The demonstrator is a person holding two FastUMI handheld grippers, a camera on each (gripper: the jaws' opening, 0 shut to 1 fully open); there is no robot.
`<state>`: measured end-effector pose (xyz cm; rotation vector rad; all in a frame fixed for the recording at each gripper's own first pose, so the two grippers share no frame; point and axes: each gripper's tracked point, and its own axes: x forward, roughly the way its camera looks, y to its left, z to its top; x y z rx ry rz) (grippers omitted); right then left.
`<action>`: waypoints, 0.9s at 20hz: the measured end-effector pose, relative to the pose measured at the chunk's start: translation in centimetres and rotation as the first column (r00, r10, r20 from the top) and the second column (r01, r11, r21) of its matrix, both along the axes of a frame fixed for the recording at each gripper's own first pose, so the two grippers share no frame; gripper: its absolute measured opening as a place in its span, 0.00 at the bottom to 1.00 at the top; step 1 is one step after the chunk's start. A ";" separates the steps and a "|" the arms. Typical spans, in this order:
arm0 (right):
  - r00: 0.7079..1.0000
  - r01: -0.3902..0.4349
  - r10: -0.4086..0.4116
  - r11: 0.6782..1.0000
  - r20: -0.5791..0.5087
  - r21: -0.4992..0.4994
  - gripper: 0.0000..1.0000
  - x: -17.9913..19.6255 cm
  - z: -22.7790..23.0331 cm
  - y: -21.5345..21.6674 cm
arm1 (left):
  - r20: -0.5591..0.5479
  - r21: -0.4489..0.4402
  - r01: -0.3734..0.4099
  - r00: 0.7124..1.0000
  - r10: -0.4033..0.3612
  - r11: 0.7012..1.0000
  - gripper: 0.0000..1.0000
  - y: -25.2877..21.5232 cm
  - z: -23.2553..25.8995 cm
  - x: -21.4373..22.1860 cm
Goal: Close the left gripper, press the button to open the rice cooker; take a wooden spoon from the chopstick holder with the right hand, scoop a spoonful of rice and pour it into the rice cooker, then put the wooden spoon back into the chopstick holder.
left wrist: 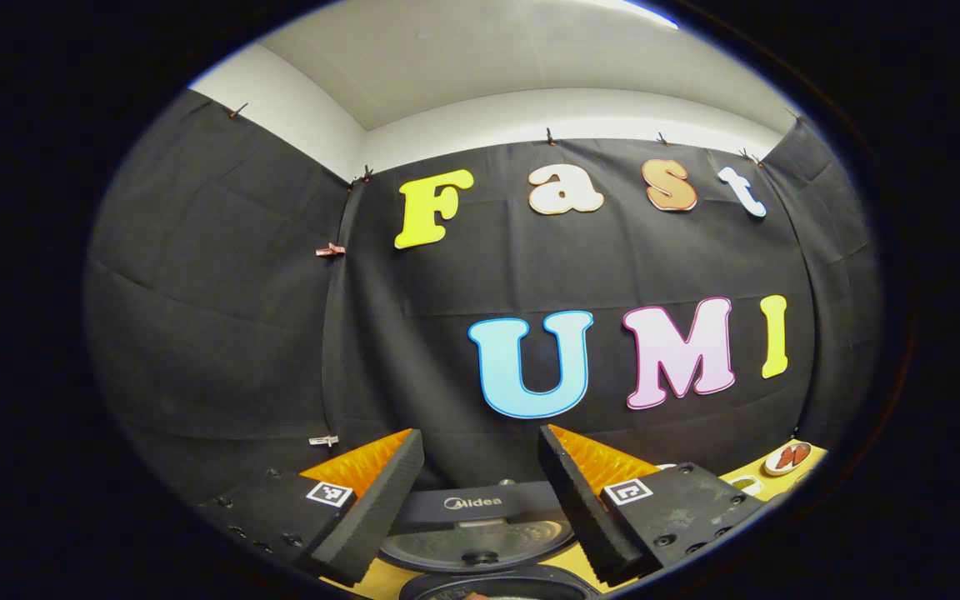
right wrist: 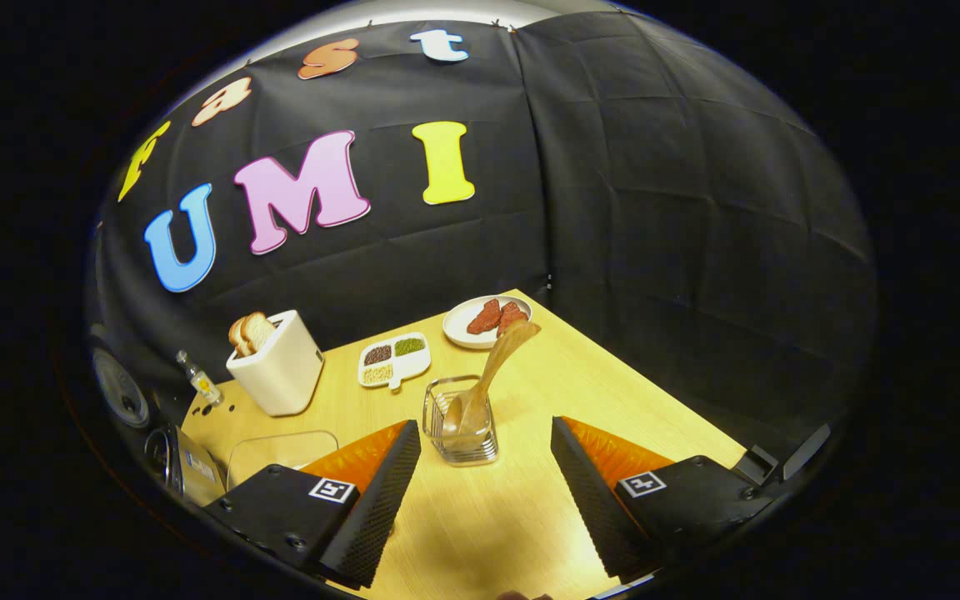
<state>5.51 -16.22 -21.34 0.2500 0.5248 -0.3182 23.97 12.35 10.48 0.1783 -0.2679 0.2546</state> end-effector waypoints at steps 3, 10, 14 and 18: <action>0.998 -0.066 0.066 0.998 -0.018 -0.002 0.99 -1.4 0.5 3.8 | -0.040 -0.016 0.026 0.999 -0.027 1.000 0.94 0.8 -1.3 2.3; 0.981 -0.193 0.194 0.981 0.021 -0.031 0.99 -2.0 2.8 8.7 | -0.154 -0.043 -0.014 0.988 0.008 0.999 0.98 1.4 -4.3 3.7; 0.973 -0.229 0.229 0.973 0.022 -0.007 0.99 -1.1 2.6 10.2 | -0.236 -0.088 -0.024 0.972 0.002 0.996 0.99 0.1 -5.9 0.9; 0.966 -0.258 0.258 0.966 0.019 0.014 0.99 -0.1 2.6 10.9 | -0.295 -0.179 -0.010 0.955 -0.044 0.984 1.00 -1.5 -8.0 -2.6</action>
